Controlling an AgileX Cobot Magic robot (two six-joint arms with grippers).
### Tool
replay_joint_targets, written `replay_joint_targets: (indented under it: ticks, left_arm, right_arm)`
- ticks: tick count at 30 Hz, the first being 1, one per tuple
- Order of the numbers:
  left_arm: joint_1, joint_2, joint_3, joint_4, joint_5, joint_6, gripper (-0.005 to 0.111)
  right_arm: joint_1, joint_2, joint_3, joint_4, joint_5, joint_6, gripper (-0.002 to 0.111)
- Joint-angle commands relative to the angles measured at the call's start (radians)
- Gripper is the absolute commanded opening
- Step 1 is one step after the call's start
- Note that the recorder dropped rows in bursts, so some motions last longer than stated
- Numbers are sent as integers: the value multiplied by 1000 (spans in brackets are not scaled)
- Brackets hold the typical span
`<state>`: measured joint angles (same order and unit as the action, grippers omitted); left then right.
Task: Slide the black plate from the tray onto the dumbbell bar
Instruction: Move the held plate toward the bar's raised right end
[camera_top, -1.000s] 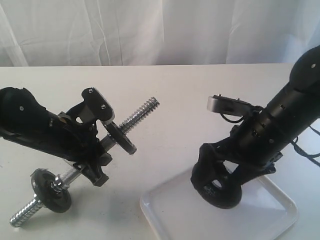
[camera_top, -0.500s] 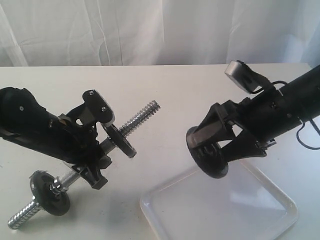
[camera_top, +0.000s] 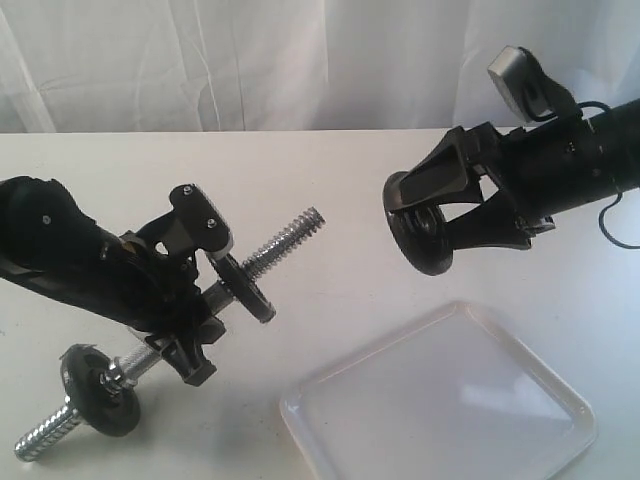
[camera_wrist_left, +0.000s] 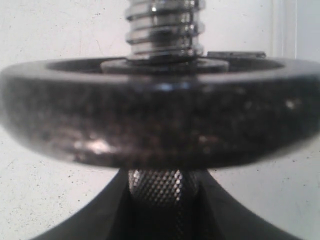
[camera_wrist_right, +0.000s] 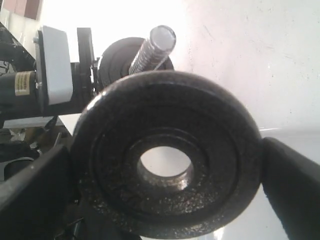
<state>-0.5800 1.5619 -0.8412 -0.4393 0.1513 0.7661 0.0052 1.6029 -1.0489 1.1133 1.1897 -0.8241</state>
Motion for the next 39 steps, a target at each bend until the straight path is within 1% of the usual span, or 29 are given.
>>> replay_joint_targets:
  ticks: [1,8,20,29,33,39]
  left_arm:
    - [-42,-57,-26,-50,-62,19,0]
    - [-50,-57,-26,-50,-44,22,0]
    - [-50,-57,-26,-50,-9,48,0]
    - [-50,-57,-26,-50,-2,102,0]
    - [-50,-57,-26,-50,-2,107,0]
    - [-50,-57,-26,-50,1,122,0]
  right_arm:
    - [-6,1,-24,61,31,3,0]
    - [-6,50,-25,12,31,6,0]
    - [-6,151,-70,14,31,-43,0]
    - [-6,161,-91,22,31,-43,0]
    - [11,161,-91,39,31,-43,0]
    - [79,161,-91,46,31,-43,0]
